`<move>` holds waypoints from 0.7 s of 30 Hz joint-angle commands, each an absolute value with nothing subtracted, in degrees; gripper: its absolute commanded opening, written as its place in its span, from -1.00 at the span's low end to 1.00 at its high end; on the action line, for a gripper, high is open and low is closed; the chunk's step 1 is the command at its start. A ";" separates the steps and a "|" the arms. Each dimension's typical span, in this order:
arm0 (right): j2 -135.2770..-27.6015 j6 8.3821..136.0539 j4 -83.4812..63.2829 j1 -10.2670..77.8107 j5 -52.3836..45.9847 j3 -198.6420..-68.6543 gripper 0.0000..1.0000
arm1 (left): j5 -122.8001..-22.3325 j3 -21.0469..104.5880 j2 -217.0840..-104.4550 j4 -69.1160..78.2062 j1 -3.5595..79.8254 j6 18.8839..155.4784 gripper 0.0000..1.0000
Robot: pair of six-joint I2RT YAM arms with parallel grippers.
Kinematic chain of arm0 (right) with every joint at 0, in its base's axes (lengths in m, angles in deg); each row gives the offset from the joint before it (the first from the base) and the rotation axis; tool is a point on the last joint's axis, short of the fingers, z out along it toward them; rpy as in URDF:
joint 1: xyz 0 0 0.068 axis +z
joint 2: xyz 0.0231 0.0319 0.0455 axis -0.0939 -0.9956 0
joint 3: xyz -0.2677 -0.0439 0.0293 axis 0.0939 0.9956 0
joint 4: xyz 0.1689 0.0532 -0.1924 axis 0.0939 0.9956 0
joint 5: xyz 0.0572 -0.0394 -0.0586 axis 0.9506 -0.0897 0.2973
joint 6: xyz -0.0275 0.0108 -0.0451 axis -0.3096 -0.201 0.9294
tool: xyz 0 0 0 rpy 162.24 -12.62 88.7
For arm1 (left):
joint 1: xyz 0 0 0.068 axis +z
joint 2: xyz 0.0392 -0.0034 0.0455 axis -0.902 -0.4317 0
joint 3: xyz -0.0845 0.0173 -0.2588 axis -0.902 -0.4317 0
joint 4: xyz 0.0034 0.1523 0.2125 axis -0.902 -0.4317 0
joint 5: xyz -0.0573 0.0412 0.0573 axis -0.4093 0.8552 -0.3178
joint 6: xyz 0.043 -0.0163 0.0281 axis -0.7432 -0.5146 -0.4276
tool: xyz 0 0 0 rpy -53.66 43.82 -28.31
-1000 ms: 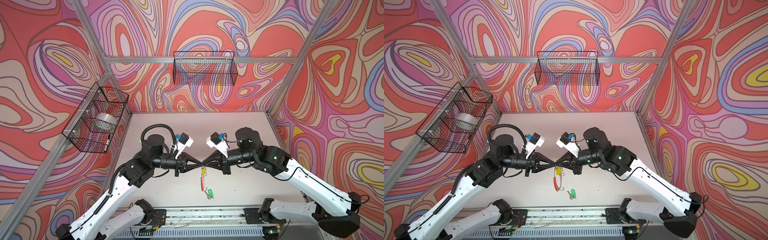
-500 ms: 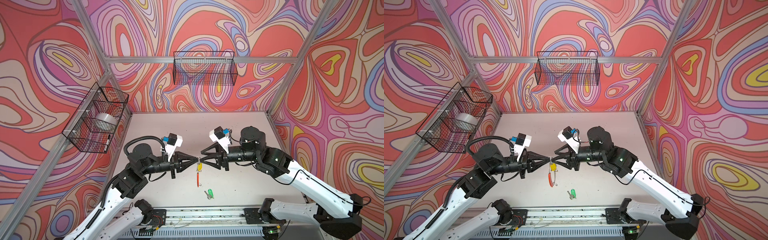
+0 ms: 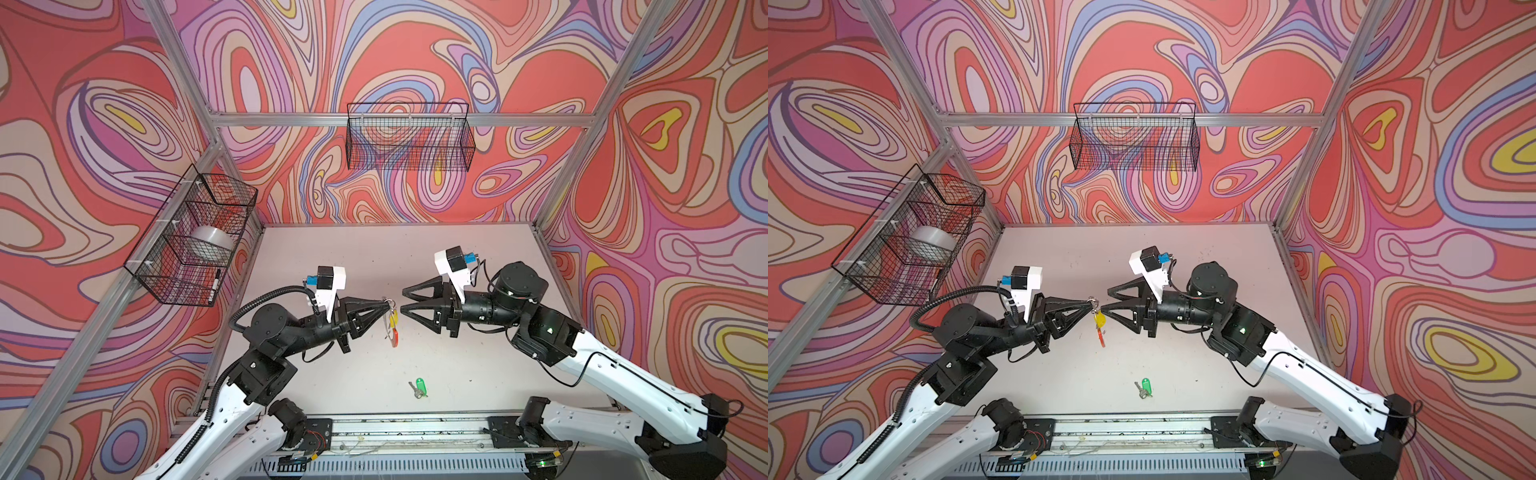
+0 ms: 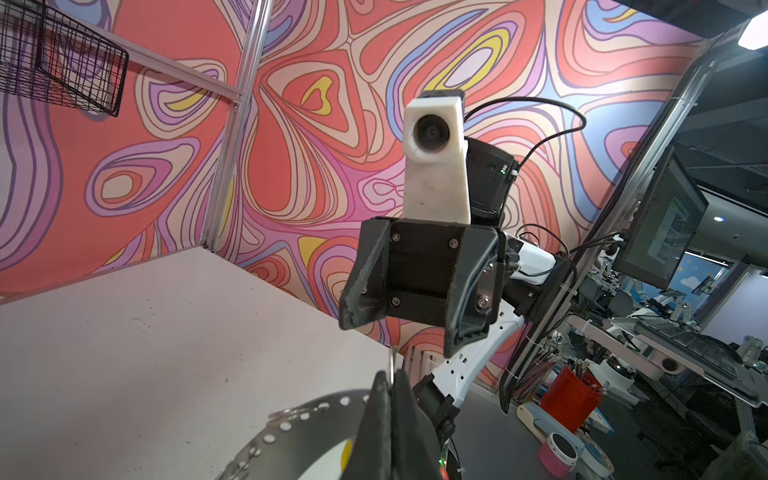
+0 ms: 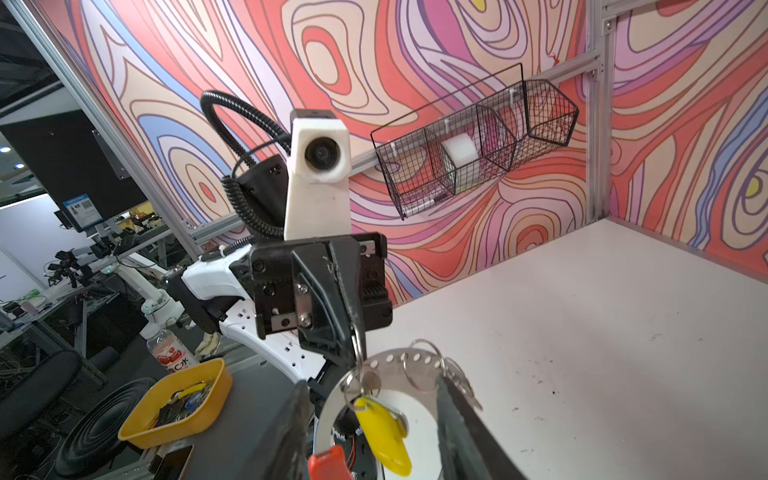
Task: Remove the keys from the keyring
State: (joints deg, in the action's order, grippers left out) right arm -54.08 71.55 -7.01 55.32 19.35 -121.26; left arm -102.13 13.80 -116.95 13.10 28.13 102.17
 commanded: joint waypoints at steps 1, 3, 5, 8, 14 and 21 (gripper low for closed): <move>-54.84 69.10 -12.94 55.72 20.21 -120.81 -0.05 | -101.58 13.63 -116.09 17.62 28.12 103.79 -1.00; -54.82 69.24 -13.00 56.07 19.25 -120.90 -0.05 | -101.09 13.54 -115.57 17.01 28.13 103.39 -1.00; -54.38 69.24 -12.54 56.36 17.74 -120.82 -0.05 | -100.81 13.71 -115.25 16.11 28.12 103.01 -1.00; -53.72 69.36 -11.62 56.55 16.23 -120.74 -0.05 | -101.13 13.72 -115.04 15.71 28.12 102.86 -1.00; -53.25 70.82 -8.96 56.63 16.46 -121.17 -0.07 | -103.43 13.68 -114.93 15.84 28.12 101.45 -1.00; -51.48 71.93 -4.49 56.71 10.58 -120.33 -0.11 | -100.08 21.94 -115.86 -1.56 28.12 95.46 -1.00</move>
